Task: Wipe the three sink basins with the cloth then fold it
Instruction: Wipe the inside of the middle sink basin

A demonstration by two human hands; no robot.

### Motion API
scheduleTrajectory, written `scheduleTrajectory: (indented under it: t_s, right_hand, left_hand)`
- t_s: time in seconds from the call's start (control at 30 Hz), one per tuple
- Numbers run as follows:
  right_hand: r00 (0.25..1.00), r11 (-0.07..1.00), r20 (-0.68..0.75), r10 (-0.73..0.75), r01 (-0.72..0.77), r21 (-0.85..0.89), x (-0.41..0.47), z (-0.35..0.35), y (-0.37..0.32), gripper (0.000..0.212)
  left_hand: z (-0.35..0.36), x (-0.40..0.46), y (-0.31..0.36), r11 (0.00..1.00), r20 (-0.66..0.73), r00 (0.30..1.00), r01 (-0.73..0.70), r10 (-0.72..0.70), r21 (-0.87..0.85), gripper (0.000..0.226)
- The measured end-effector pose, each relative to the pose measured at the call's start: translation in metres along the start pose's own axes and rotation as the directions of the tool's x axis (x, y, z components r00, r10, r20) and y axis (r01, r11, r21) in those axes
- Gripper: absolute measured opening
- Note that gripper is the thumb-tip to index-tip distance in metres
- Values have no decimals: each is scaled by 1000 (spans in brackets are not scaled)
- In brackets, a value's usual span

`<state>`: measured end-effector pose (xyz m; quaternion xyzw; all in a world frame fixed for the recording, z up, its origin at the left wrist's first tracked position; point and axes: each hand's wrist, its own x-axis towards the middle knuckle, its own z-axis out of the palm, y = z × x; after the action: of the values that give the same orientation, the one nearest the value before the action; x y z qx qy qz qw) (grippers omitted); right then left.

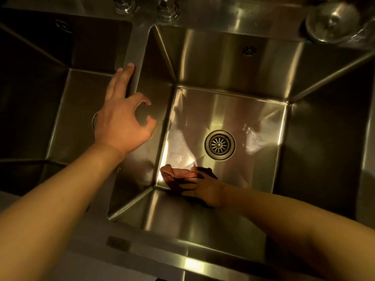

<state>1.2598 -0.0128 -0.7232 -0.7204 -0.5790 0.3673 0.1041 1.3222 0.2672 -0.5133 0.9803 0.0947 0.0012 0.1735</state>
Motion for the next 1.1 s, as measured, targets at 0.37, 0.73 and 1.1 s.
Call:
scheduleTrajectory:
  t_s: [0.37,0.73,1.1]
  right_hand:
    - [826,894,345,446,-389,-224,-96,15,9,90]
    - [612,657,239,754,-703,-272,-120,4,44,78]
    - [446,443,26,895,-893,74,-97,-92,123,68]
  left_hand:
    - [-1,2,0,1000,11,1000,-14,14,-8,35]
    - [-3,3,2,1000,36,999,23,-23,5,30]
    - [-6,1,5,999,40,998,53,-53,-1,31]
